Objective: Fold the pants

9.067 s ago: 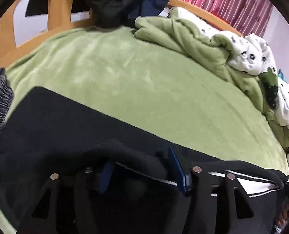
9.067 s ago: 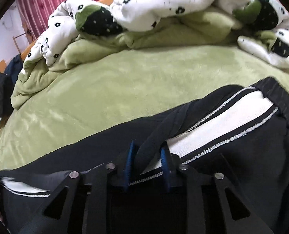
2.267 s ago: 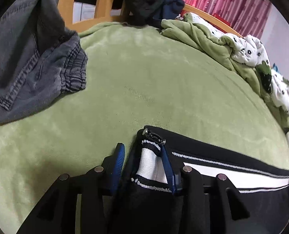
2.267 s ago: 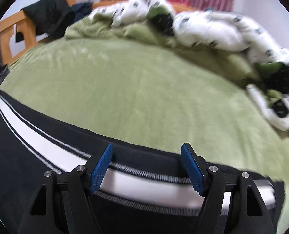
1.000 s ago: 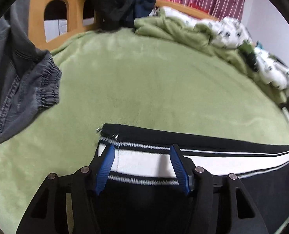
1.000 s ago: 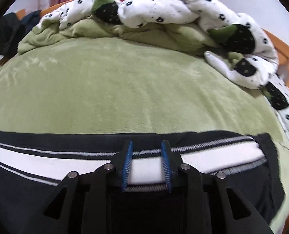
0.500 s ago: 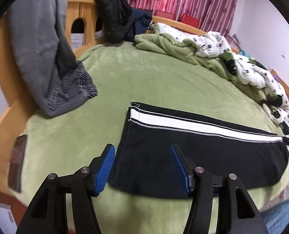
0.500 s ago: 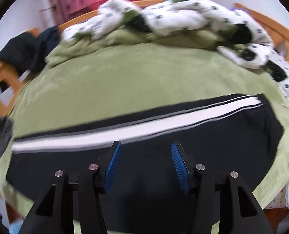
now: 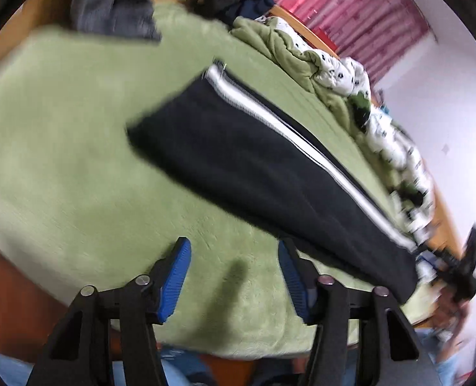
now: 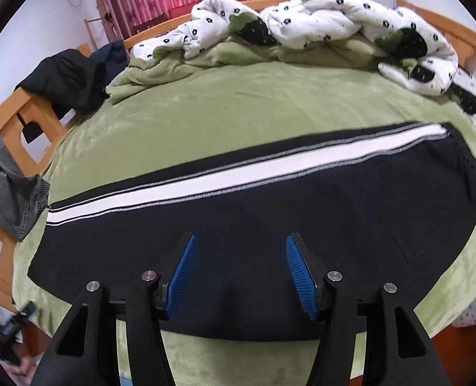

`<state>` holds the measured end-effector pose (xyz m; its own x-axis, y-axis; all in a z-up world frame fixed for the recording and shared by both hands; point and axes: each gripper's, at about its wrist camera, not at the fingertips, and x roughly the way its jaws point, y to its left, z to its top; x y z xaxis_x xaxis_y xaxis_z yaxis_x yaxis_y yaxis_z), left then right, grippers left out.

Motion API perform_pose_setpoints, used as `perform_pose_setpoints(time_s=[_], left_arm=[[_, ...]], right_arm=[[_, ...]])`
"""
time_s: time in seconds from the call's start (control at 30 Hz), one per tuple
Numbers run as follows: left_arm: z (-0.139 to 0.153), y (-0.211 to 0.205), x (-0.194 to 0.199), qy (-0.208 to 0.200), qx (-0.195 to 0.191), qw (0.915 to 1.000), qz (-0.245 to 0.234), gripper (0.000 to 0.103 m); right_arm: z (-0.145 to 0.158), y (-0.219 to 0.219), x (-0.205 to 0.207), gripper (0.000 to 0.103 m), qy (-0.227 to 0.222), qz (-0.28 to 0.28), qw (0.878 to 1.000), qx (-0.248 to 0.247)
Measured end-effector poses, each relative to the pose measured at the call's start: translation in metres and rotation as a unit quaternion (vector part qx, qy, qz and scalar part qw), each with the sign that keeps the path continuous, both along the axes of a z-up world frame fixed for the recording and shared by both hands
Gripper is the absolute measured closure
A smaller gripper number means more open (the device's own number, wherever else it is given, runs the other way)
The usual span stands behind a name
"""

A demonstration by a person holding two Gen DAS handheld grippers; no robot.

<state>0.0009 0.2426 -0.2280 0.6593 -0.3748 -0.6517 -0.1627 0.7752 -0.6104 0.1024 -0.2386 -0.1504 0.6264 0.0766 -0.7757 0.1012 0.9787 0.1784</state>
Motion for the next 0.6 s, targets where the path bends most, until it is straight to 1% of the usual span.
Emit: perform_pose_setpoints(time_s=[0.03, 0.13, 0.2, 0.27, 0.3, 0.33, 0.4, 0.47, 0.53, 0.6], left_arm=[[-0.007, 0.002, 0.004, -0.005, -0.019, 0.9997, 0.012, 0.053], [-0.007, 0.006, 0.017, -0.031, -0.024, 0.9983, 0.044, 0.053], [-0.009, 0.013, 0.031, -0.022, -0.020, 0.9969, 0.073, 0.058], [-0.013, 0.022, 0.042, -0.011, -0.028, 0.9943, 0.102, 0.068], [-0.014, 0.026, 0.047, -0.009, -0.031, 0.9927, 0.116, 0.070], [-0.013, 0.029, 0.050, -0.010, -0.029, 0.9917, 0.125, 0.070], [-0.011, 0.034, 0.057, -0.008, -0.015, 0.9904, 0.137, 0.071], [-0.007, 0.038, 0.061, -0.002, -0.005, 0.9902, 0.140, 0.076], [-0.001, 0.039, 0.062, 0.003, 0.010, 0.9890, 0.147, 0.077], [0.005, 0.044, 0.059, 0.001, 0.023, 0.9863, 0.164, 0.077]], right_arm=[[-0.002, -0.002, 0.001, 0.046, 0.004, -0.001, 1.000, 0.000], [-0.003, -0.004, 0.002, 0.046, 0.004, -0.007, 1.000, -0.008], [-0.004, -0.004, 0.002, 0.046, 0.006, -0.002, 1.000, -0.006], [-0.005, -0.002, 0.001, 0.046, 0.008, 0.001, 1.000, -0.019], [-0.006, -0.002, 0.000, 0.046, 0.009, 0.001, 1.000, -0.029], [-0.007, -0.001, -0.001, 0.046, 0.011, 0.002, 0.999, -0.041], [-0.010, -0.003, -0.003, 0.046, 0.015, 0.000, 0.999, -0.051], [-0.012, -0.008, -0.005, 0.046, 0.023, -0.003, 0.999, -0.048], [-0.016, -0.017, -0.009, 0.046, 0.030, -0.004, 0.999, -0.037], [-0.016, -0.024, -0.013, 0.046, 0.030, -0.012, 0.999, -0.038]])
